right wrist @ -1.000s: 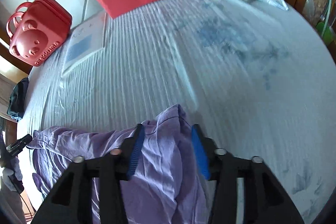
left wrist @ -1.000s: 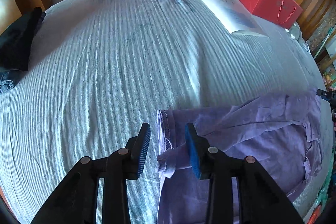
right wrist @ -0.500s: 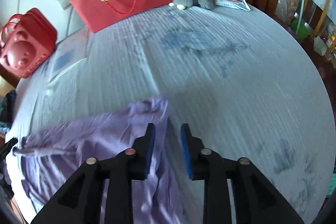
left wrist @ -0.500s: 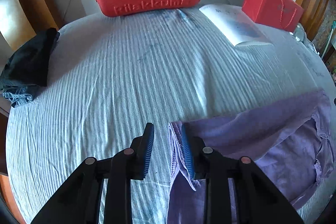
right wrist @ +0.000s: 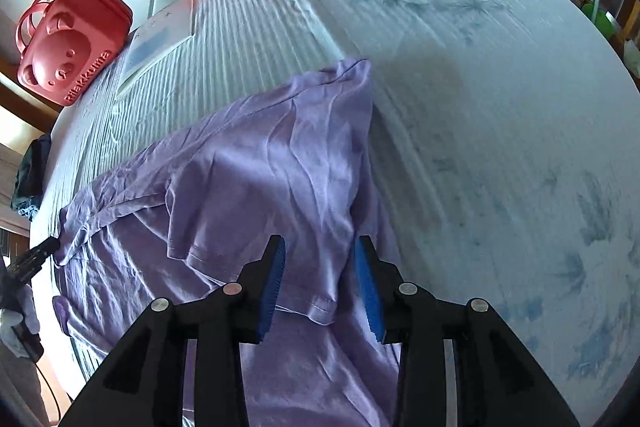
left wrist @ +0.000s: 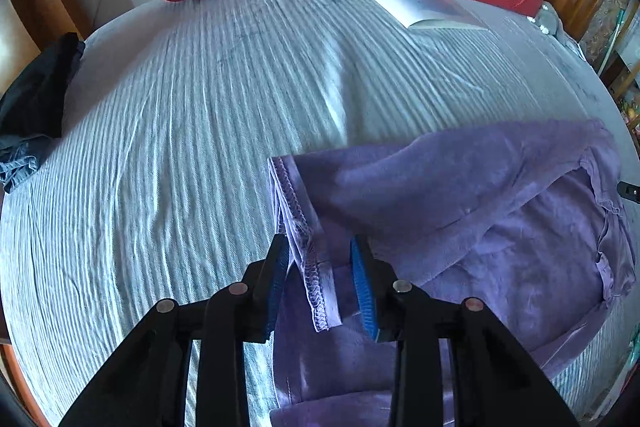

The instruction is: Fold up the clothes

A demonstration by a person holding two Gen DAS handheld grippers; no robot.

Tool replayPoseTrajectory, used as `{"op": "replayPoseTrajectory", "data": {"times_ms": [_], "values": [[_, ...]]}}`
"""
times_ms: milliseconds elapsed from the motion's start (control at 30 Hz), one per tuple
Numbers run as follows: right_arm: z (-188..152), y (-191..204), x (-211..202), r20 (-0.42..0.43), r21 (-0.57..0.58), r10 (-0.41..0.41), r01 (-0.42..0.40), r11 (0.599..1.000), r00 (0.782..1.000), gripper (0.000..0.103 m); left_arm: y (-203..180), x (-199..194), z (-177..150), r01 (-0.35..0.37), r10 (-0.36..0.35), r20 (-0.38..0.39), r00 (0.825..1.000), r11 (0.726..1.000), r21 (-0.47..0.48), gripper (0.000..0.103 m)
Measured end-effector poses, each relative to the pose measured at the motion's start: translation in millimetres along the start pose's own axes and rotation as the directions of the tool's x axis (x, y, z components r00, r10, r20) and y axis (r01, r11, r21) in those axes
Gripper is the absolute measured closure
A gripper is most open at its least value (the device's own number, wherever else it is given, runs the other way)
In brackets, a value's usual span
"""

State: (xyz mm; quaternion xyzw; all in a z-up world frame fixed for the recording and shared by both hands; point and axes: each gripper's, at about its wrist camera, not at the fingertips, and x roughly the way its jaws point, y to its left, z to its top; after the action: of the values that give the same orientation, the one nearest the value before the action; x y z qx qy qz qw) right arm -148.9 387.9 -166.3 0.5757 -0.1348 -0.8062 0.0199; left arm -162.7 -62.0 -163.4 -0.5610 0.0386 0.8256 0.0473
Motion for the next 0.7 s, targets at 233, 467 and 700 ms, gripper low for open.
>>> {"op": "replayPoseTrajectory", "data": {"times_ms": [233, 467, 700], "values": [[-0.8, 13.3, -0.7, -0.004, -0.072, -0.072, 0.071, 0.995, 0.997, 0.102, 2.7, 4.0, -0.6, -0.059, 0.059, -0.019, 0.998, 0.998, 0.005, 0.098], [-11.4, -5.6, -24.6, 0.014, -0.006, -0.032, 0.032, 0.999, 0.999, 0.078, 5.5, -3.4, -3.5, -0.021, 0.021, -0.021, 1.000, 1.000, 0.000, 0.093], [-30.2, -2.4, -33.9, 0.006, -0.007, 0.025, -0.025, 1.000, 1.000, 0.069, 7.9, -22.4, -15.0, 0.012, -0.012, 0.024, 1.000, 1.000, -0.010, 0.065]]}}
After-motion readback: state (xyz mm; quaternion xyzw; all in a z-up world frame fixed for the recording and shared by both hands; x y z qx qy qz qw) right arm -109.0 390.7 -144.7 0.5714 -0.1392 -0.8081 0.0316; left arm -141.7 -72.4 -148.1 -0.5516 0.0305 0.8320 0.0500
